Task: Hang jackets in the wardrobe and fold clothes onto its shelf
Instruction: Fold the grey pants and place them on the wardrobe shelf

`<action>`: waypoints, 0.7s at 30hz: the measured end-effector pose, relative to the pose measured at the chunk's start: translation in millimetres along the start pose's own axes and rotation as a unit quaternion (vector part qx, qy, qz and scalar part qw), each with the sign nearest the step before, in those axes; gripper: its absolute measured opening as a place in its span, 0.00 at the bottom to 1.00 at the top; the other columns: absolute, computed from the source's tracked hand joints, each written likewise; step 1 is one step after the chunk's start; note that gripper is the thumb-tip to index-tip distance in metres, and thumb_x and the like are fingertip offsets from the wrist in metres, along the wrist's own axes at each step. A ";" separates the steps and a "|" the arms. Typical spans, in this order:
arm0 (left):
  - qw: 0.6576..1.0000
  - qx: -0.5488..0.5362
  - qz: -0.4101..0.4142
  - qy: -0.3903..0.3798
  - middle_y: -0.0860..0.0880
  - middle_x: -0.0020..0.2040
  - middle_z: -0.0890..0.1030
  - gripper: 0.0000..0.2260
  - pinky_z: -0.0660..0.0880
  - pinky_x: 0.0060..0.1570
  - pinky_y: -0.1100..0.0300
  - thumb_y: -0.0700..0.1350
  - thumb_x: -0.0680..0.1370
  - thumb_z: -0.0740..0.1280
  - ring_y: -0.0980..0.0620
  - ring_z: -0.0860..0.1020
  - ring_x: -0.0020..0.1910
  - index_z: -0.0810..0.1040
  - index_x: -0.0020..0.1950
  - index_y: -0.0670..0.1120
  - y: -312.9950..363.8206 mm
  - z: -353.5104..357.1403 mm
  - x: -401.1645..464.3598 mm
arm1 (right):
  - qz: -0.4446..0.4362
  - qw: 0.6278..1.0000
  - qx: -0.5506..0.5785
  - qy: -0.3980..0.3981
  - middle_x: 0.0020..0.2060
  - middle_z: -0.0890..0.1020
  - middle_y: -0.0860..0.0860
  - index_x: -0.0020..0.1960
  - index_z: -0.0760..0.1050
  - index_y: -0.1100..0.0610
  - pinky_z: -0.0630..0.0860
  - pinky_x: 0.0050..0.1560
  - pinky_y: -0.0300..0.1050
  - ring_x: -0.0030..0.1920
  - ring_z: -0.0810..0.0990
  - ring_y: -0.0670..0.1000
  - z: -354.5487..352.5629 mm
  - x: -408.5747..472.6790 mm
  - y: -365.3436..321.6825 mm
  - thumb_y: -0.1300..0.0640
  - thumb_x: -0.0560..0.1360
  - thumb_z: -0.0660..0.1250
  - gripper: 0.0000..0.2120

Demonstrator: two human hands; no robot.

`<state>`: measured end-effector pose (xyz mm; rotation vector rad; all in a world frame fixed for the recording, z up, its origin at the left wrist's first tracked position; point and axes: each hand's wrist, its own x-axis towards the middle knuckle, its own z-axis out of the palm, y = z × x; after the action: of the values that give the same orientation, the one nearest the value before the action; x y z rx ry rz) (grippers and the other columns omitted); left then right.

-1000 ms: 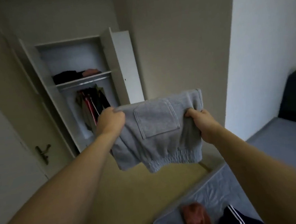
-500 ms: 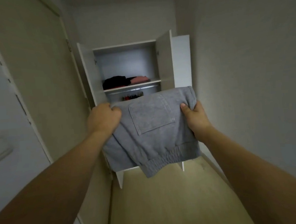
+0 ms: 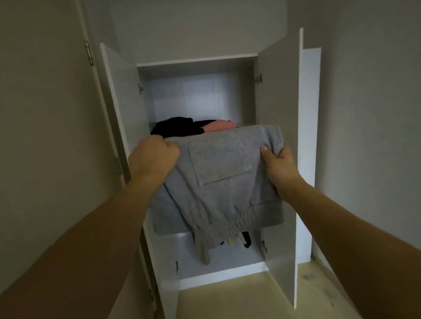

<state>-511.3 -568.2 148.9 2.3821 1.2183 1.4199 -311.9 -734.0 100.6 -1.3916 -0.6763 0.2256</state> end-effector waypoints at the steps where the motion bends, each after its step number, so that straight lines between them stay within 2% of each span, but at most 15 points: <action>1: 1.000 0.003 0.004 0.001 0.49 0.31 0.70 0.13 0.58 0.28 0.60 0.44 0.77 0.59 0.53 0.67 0.28 0.68 0.33 0.44 -3.8 20.9 24.6 | 0.001 1.000 0.005 0.008 0.66 0.71 0.53 0.72 0.60 0.53 0.68 0.66 0.56 0.65 0.72 0.57 10.3 28.2 7.5 0.43 0.79 0.61 0.27; 5: 0.999 0.024 0.026 -0.009 0.49 0.31 0.70 0.13 0.58 0.28 0.59 0.44 0.76 0.59 0.50 0.68 0.29 0.65 0.31 0.45 -23.4 119.7 106.6 | 0.004 1.000 0.007 0.026 0.58 0.72 0.51 0.70 0.63 0.56 0.69 0.58 0.49 0.58 0.72 0.53 42.2 141.3 52.7 0.46 0.79 0.61 0.23; 9: 0.998 0.050 0.043 0.003 0.49 0.30 0.70 0.14 0.58 0.28 0.60 0.42 0.75 0.61 0.51 0.67 0.28 0.64 0.30 0.45 -44.7 222.4 185.9 | -0.017 0.999 0.000 0.047 0.64 0.73 0.56 0.70 0.63 0.61 0.69 0.60 0.48 0.59 0.73 0.54 79.9 263.7 106.0 0.51 0.80 0.61 0.22; 12: 0.995 0.086 0.043 0.021 0.50 0.28 0.66 0.16 0.61 0.30 0.59 0.41 0.75 0.62 0.51 0.65 0.27 0.62 0.29 0.45 -64.4 289.1 253.8 | -0.013 1.000 0.000 0.025 0.63 0.73 0.57 0.70 0.62 0.61 0.68 0.56 0.45 0.54 0.71 0.52 115.2 356.1 133.4 0.52 0.81 0.60 0.22; 14: 0.993 0.113 0.023 0.014 0.51 0.29 0.65 0.16 0.64 0.34 0.58 0.42 0.76 0.62 0.49 0.68 0.30 0.62 0.30 0.46 -76.0 324.8 304.3 | -0.011 1.000 -0.001 0.007 0.64 0.72 0.57 0.71 0.61 0.60 0.67 0.57 0.45 0.56 0.72 0.53 141.2 414.0 137.7 0.52 0.81 0.60 0.22; 16: 0.990 0.140 0.007 0.002 0.48 0.32 0.71 0.14 0.64 0.34 0.59 0.45 0.77 0.61 0.47 0.70 0.31 0.65 0.32 0.45 -84.5 354.3 360.0 | -0.006 1.000 -0.005 -0.007 0.65 0.72 0.58 0.73 0.61 0.60 0.69 0.63 0.48 0.61 0.73 0.57 169.6 472.8 134.0 0.52 0.81 0.60 0.23; 18: 0.983 0.183 0.010 0.001 0.45 0.41 0.79 0.12 0.64 0.36 0.59 0.48 0.77 0.60 0.48 0.72 0.33 0.71 0.36 0.44 -91.8 375.9 415.7 | 0.007 1.000 -0.022 -0.008 0.64 0.72 0.59 0.70 0.63 0.61 0.71 0.61 0.51 0.58 0.74 0.58 198.7 528.9 127.1 0.51 0.80 0.60 0.22; 19: 0.979 0.202 0.018 0.008 0.43 0.44 0.80 0.12 0.65 0.38 0.58 0.50 0.77 0.59 0.46 0.75 0.36 0.73 0.40 0.44 -96.1 385.5 444.0 | 0.012 0.999 -0.031 -0.009 0.62 0.72 0.59 0.68 0.64 0.61 0.71 0.60 0.51 0.57 0.74 0.58 213.2 555.7 124.0 0.49 0.80 0.61 0.22; 21: 0.971 0.234 0.040 0.026 0.41 0.49 0.80 0.12 0.66 0.41 0.56 0.52 0.77 0.59 0.41 0.79 0.45 0.75 0.44 0.44 -107.2 405.2 501.3 | 0.016 0.999 -0.042 -0.015 0.62 0.73 0.60 0.68 0.64 0.61 0.70 0.64 0.56 0.60 0.73 0.60 243.8 610.9 121.5 0.46 0.79 0.60 0.24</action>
<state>-137.2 -37.2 219.8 2.7321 1.6452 1.3427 65.2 -187.1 178.1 -1.4820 -0.6960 0.2465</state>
